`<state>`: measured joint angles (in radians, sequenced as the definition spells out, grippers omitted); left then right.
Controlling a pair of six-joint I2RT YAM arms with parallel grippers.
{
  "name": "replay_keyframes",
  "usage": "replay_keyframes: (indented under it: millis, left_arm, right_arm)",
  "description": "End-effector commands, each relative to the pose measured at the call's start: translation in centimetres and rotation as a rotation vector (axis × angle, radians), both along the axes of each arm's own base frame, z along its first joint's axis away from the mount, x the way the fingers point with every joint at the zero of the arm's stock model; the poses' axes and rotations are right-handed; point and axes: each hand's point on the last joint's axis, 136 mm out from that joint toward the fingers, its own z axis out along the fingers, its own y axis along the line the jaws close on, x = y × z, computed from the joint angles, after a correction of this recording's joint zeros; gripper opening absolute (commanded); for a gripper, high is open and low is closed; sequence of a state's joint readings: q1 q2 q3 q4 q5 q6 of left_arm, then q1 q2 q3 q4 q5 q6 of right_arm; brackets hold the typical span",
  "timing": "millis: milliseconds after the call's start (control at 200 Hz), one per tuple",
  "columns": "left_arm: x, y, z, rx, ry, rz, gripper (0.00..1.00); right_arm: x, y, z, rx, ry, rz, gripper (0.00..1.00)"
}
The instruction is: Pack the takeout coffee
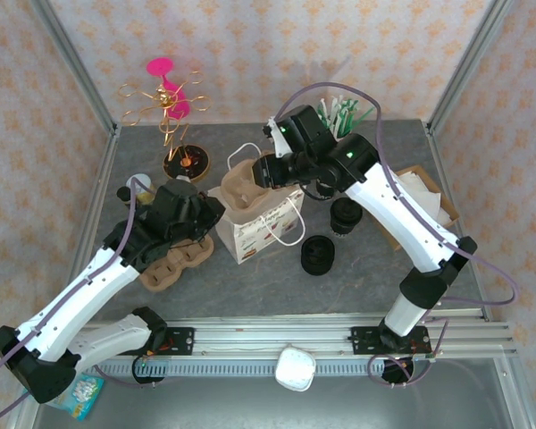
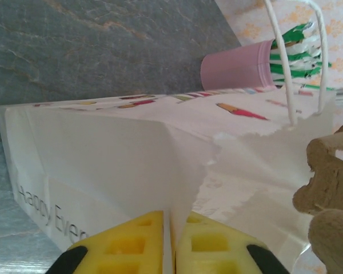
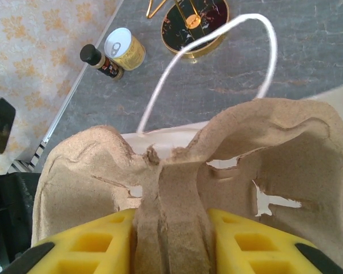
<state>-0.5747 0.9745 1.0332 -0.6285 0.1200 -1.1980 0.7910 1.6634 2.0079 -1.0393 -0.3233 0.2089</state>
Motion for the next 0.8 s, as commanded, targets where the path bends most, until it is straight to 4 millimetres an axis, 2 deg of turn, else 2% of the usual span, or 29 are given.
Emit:
replay_keyframes:
  millis: [0, 65, 190, 295, 566, 626, 726, 796]
  left_arm:
    - [-0.4, 1.1, 0.5, 0.052, 0.0, 0.008, 0.21]
    - [-0.2, 1.1, 0.4, 0.058, 0.006, -0.004, 0.27]
    - [0.2, 2.0, 1.3, 0.1, -0.018, 0.01, 0.29]
    - [0.4, 2.0, 1.7, 0.105, -0.023, -0.012, 0.3]
    - [1.0, 2.8, 1.2, 0.175, -0.018, -0.023, 0.22]
    - [1.2, 3.4, 0.9, 0.193, -0.005, -0.012, 0.16]
    - [1.5, 4.1, 0.5, 0.222, 0.008, -0.001, 0.15]
    - [1.6, 4.4, 0.4, 0.237, 0.011, 0.003, 0.15]
  right_arm:
    - [-0.5, 0.2, -0.4, 0.017, 0.021, 0.008, 0.32]
    - [-0.5, 0.2, -1.0, 0.005, 0.027, 0.01, 0.32]
    - [0.2, 0.2, -1.5, -0.027, 0.014, -0.001, 0.31]
    - [0.8, 0.3, -1.8, -0.056, 0.012, -0.008, 0.32]
    - [1.4, 0.2, -3.1, -0.11, 0.022, -0.018, 0.31]
    - [1.5, 0.0, -3.5, -0.125, 0.019, -0.024, 0.31]
    - [1.1, 0.1, -4.9, -0.147, 0.055, -0.003, 0.31]
    - [1.0, -0.1, -5.2, -0.159, 0.061, -0.005, 0.3]
